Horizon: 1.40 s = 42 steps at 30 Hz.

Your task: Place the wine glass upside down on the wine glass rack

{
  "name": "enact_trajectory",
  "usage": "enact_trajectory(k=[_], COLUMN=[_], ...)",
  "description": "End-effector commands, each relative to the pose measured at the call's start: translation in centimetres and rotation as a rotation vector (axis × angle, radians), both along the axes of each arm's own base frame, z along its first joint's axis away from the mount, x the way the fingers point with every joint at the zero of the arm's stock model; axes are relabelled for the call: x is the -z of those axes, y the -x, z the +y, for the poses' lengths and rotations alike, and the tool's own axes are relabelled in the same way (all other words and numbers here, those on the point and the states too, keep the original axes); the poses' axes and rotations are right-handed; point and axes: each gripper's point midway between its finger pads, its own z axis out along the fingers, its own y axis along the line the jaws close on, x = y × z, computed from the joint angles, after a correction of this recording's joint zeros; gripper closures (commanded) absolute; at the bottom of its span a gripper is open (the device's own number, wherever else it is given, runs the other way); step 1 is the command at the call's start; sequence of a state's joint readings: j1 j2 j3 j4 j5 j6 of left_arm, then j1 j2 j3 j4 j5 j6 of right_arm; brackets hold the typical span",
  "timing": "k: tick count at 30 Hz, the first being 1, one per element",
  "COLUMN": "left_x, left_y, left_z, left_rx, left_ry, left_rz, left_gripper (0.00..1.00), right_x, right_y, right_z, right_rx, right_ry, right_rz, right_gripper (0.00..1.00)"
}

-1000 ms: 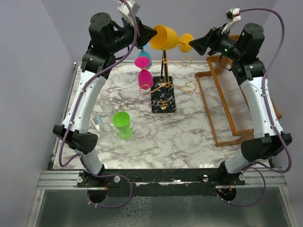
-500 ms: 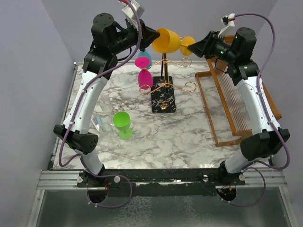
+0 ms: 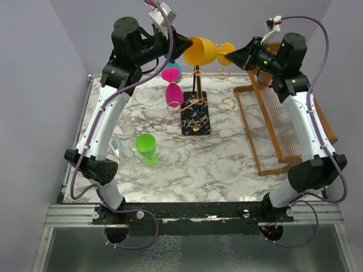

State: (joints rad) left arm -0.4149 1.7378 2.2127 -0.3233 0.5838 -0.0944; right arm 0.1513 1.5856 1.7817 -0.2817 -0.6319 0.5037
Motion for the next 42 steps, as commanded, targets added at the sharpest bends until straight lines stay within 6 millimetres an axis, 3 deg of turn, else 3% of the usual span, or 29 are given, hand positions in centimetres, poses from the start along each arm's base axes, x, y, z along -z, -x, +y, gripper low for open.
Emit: enact_trajectory(k=[1, 3, 9, 17, 23, 28, 34, 42], left_x=[-1.0, -1.7, -0.3, 2.8, 5.5, 6.7, 7.2, 6.9], left_y=[1.4, 2.2, 2.1, 2.2, 2.3, 2.1, 1.7, 1.6], left_z=[0.3, 1.2, 3.5, 7.3, 9.0, 9.8, 10.3, 10.7], left_rx=[0.012, -0.016, -0.148, -0.317, -0.381, -0.415, -0.439, -0.456], left_ry=[-0.016, -0.012, -0.078, -0.238, -0.328, -0.373, -0.393, -0.400], left_rz=[-0.051, -0.056, -0.026, -0.010, 0.031, 0.044, 0.040, 0.024], left_gripper=[0.82, 0.70, 0.39, 0.19, 0.10, 0.09, 0.09, 0.09], right_x=[-0.4, -0.7, -2.4, -4.5, -5.9, -7.5, -9.4, -8.8], right_y=[-1.2, -1.7, -3.6, -7.1, -9.4, -11.3, -13.2, -16.1], right_z=[-1.3, -2.2, -5.7, -11.4, -14.3, -16.5, -19.0, -20.2], right_rx=[0.074, 0.110, 0.235, 0.511, 0.662, 0.773, 0.910, 0.999], right_ry=[0.048, 0.063, 0.125, 0.329, 0.455, 0.558, 0.672, 0.835], right_rz=[-0.061, -0.076, -0.150, -0.306, -0.381, -0.444, -0.516, -0.590], right_gripper=[0.98, 0.99, 0.98, 0.99, 0.99, 0.99, 0.99, 0.99])
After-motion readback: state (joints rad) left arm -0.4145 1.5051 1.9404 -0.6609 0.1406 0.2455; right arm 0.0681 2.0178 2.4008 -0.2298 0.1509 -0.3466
